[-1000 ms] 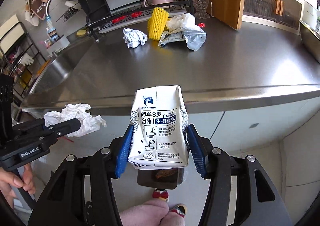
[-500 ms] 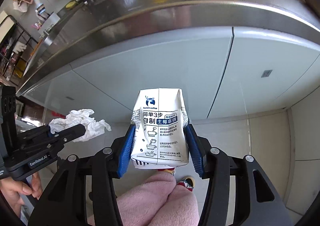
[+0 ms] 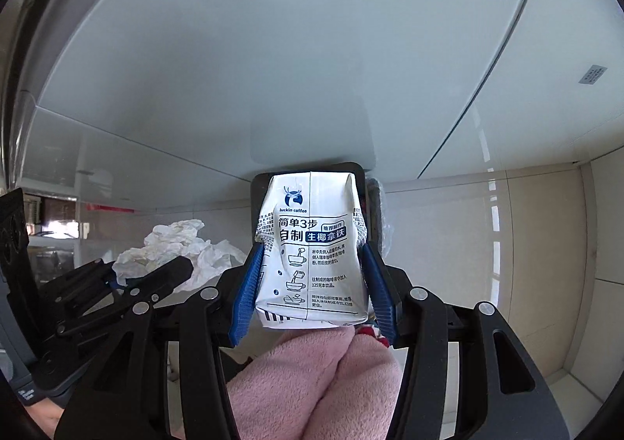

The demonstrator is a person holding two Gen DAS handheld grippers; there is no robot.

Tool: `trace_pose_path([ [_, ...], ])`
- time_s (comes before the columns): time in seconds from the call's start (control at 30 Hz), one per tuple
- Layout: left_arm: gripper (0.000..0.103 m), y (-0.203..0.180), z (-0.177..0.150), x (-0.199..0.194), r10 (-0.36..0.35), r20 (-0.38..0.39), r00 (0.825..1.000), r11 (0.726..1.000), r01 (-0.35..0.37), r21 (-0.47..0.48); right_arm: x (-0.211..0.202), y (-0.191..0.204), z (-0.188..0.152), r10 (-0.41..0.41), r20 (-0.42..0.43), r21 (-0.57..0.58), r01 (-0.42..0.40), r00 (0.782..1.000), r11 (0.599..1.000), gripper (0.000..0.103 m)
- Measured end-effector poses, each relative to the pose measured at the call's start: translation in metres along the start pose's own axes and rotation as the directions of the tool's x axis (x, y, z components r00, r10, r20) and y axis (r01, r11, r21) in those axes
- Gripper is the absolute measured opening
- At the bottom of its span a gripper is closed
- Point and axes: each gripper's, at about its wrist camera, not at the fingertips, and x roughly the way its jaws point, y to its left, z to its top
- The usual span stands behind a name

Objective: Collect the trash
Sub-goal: 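Carry the tissue and milk carton down over the bin with both grippers, then open both grippers to drop the tissue and carton into the bin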

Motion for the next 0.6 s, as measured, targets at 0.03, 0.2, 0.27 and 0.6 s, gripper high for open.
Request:
trace_pose_path([
  [0.03, 0.024, 0.002, 0.0, 0.007, -0.001, -0.008, 1.0, 1.0, 0.001, -0.001, 0.008, 0.001, 0.003, 0.006, -0.01, 0.003, -0.006, 1.0, 1.0, 0.052],
  [0.2, 0.025, 0.012, 0.002, 0.031, -0.011, -0.046, 0.999, 1.0, 0.01, -0.012, 0.037, 0.001, 0.01, 0.02, -0.058, 0.043, -0.017, 0.998, 0.999, 0.052],
  [0.27, 0.025, 0.011, 0.005, 0.035, -0.009, -0.054, 0.999, 1.0, 0.009, -0.01, 0.043, -0.001, 0.01, 0.025, -0.065, 0.049, -0.022, 0.998, 0.999, 0.052],
  [0.6, 0.037, 0.02, 0.008, 0.042, -0.02, -0.068, 0.997, 0.998, 0.016, -0.059, 0.056, 0.012, 0.026, 0.024, -0.116, 0.042, -0.02, 0.993, 0.999, 0.053],
])
